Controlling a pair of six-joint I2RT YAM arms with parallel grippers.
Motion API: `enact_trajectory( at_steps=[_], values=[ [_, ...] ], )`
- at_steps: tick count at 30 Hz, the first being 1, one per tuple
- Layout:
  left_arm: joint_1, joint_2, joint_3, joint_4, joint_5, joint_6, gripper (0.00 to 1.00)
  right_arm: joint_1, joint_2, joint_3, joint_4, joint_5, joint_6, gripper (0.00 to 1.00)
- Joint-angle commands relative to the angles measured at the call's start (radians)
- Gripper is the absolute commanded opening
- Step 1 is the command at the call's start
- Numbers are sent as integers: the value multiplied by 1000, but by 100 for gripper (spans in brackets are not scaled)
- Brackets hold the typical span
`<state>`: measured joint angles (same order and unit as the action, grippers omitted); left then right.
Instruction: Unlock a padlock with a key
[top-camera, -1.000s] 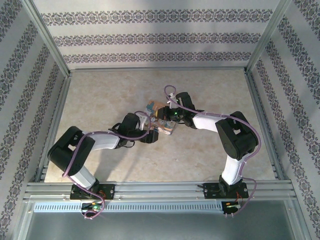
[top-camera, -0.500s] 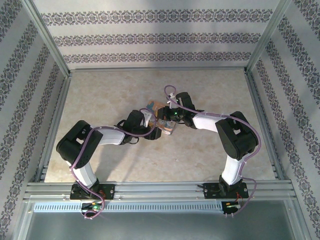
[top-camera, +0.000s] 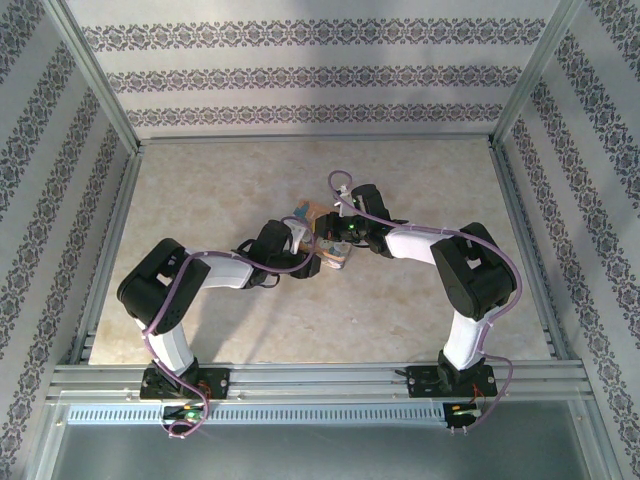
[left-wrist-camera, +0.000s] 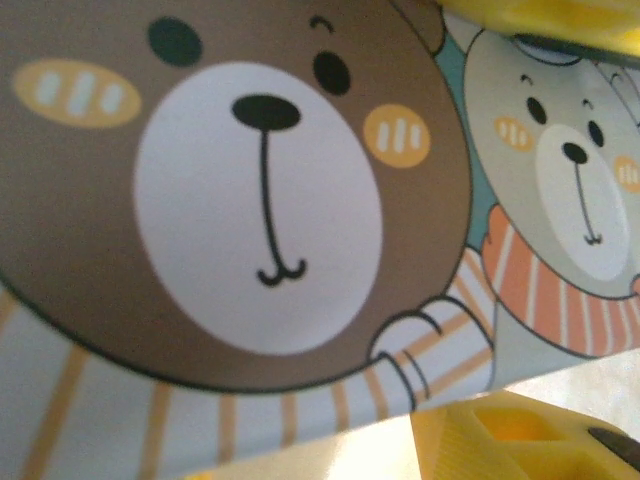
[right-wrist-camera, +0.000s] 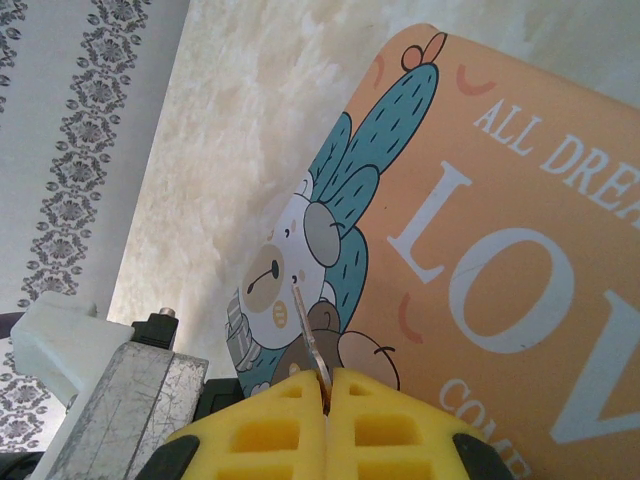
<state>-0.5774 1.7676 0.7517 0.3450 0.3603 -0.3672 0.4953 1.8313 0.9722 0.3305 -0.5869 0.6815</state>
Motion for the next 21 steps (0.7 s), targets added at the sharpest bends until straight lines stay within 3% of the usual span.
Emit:
enact_trajectory(
  at_steps=[1, 21],
  values=[
    [-51, 23, 29, 73, 54, -16, 50, 22, 12, -36, -82, 24, -3, 0],
    [-61, -4, 1, 131, -35, -146, 45, 30, 13, -33, -81, 27, 1, 0]
  ],
)
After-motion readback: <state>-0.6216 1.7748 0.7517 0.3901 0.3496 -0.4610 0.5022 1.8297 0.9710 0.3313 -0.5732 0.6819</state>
